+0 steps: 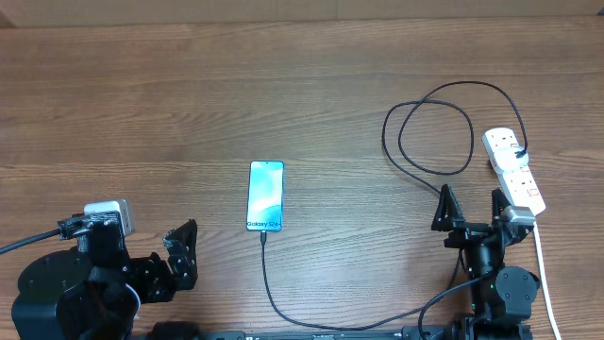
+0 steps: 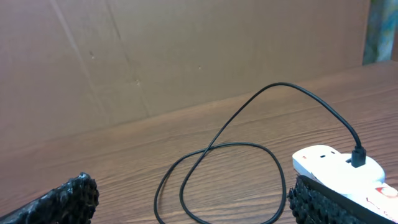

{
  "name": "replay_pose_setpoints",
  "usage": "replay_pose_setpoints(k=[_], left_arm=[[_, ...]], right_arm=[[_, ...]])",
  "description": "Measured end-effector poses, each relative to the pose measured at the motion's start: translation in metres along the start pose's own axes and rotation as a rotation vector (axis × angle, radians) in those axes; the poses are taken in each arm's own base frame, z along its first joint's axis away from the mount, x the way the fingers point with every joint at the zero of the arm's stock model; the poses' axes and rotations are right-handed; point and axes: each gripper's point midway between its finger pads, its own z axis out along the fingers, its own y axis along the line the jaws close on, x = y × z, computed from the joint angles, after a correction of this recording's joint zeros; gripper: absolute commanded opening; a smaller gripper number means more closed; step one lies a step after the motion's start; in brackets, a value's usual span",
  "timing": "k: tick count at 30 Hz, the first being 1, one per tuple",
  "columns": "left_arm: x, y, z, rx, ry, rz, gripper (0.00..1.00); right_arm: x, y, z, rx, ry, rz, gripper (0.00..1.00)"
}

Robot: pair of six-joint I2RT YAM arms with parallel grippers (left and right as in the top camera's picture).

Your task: Plug charger to phone and switch on socket

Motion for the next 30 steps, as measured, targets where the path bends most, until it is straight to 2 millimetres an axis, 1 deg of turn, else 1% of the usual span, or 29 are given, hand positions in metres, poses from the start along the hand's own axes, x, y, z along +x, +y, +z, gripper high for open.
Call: replay_pose_setpoints(k=[17,21,23,25,27,30], left_arm=[[0.0,0.0,0.0,0.0,0.0,0.0,1.0],[0.001,0.004,-0.001,-0.019,-0.009,0.004,1.0],[0.003,0.006,0.001,-0.019,-0.044,0.007,1.0],[0.006,0.008,0.004,-0.011,-0.101,0.01,1.0],[0.013,0.011,0.009,-0.002,-0.155,0.011,0.99],[0.032,0.018,0.023,0.006,-0.235,0.005,1.0]], right_arm=[[0.0,-0.001,0.0,0.005,-0.001,0.003,1.0],[0.0,-0.001,0.0,0.006,-0.001,0.004,1.0],[0.0,-0.001,0.0,0.006,-0.001,0.004,1.0],[0.0,-0.001,0.0,0.007,-0.002,0.004,1.0],[0.0,-0.001,0.0,0.008,-0.001,0.004,1.0],[0.0,-0.001,0.0,0.007,-0.002,0.003,1.0]])
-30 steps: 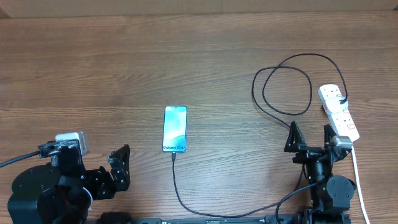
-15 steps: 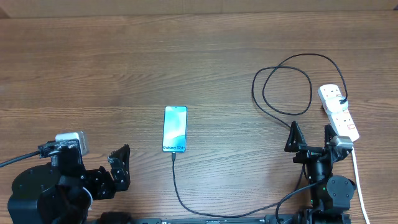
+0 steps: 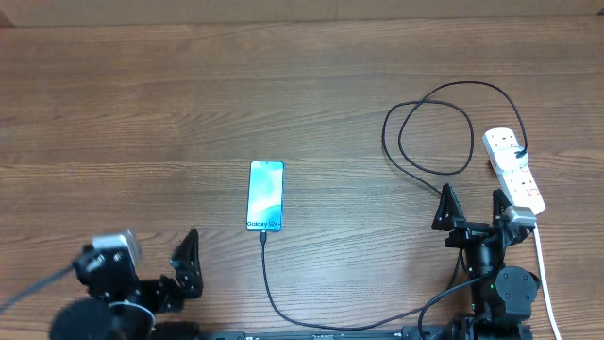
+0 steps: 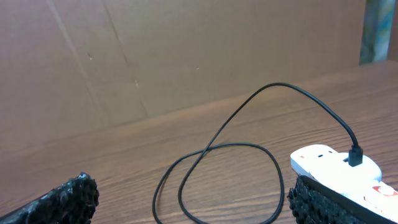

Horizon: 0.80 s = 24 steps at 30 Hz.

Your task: Plug charger to phone and switch on socket

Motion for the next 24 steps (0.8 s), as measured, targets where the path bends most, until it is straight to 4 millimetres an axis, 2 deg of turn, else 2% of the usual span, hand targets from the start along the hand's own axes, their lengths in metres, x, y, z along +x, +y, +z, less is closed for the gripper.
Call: replay_pose_setpoints(k=[3,10,15,24], left_arm=[[0.016,0.004,0.019,0.023,-0.075,-0.003,1.0],[0.041,0.003,0.091,0.132,-0.244,0.019,1.0],[0.073,0.009,0.13,0.172,-0.297,0.033,1.0],[0.073,0.016,0.134,0.107,-0.343,0.198,1.0]], right_arm=[[0.0,0.0,0.0,0.0,0.0,0.001,1.0],[0.0,0.0,0.0,0.0,0.0,0.001,1.0],[0.0,0.0,0.0,0.0,0.0,0.0,1.0],[0.0,0.0,0.0,0.0,0.0,0.0,1.0]])
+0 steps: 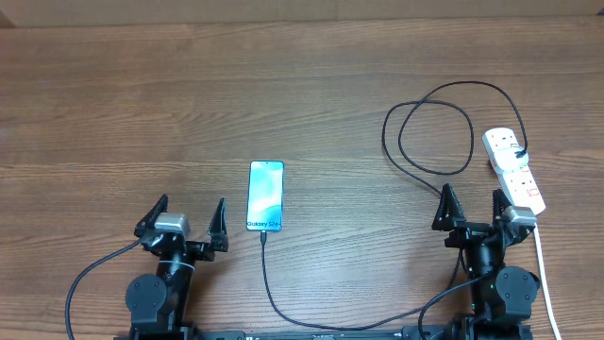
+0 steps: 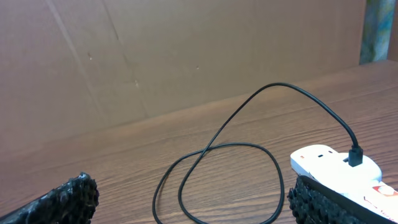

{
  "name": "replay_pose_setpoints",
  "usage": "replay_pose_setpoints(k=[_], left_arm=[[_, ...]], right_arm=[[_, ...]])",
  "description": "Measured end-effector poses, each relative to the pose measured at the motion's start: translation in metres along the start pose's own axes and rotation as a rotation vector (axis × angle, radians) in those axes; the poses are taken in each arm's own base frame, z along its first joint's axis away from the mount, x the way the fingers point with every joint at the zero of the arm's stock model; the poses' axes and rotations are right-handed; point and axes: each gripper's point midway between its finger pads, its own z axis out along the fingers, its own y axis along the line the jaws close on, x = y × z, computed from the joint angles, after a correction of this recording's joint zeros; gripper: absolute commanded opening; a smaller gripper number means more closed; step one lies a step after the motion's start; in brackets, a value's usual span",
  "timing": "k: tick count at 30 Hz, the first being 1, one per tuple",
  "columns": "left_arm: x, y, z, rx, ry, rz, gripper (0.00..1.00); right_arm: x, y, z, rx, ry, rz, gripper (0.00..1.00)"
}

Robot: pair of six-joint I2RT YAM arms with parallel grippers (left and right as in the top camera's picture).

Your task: Plug charger to phone and switch on socket

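Observation:
A phone [image 1: 266, 195] with a lit screen lies face up at the table's middle, the black charger cable [image 1: 271, 283] plugged into its near end. The cable loops [image 1: 427, 132] to a plug in the white socket strip [image 1: 512, 170] at the right; the same loop [image 2: 217, 177] and strip [image 2: 336, 163] show in the right wrist view. My left gripper [image 1: 182, 219] stands open just left of the phone, empty. My right gripper [image 1: 469, 210] is open beside the strip's near end, holding nothing; its fingertips [image 2: 74, 198] frame the loop.
A brown cardboard wall [image 2: 186, 56] stands along the table's far edge. The strip's white lead [image 1: 545, 283] runs off the near right edge. Wooden table [image 1: 142, 104] stretches bare to the left and back.
My left arm has swung from the near left corner to a rest pose just left of the phone, jaws open. The right arm, phone, cable and strip are unchanged.
My left arm was at the near left corner, turned sideways with its gripper open. Then it sat lower and further back at that corner. Now it stands upright left of the phone. The right gripper stayed open by the strip throughout.

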Motion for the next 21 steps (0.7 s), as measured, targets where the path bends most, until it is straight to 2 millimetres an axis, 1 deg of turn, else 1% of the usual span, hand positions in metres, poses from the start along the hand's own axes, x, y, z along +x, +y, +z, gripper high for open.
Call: replay_pose_setpoints(k=[7,21], left_arm=[[0.0004,0.0047,-0.0001,-0.027,0.001,0.051,1.0],[0.0004,0.0048,-0.0001,-0.028,0.002,0.058,1.0]], right_arm=[[0.0,0.0,0.0,0.0,0.0,0.0,1.0],[-0.0001,0.0,0.0,0.0,0.0,0.0,1.0]])
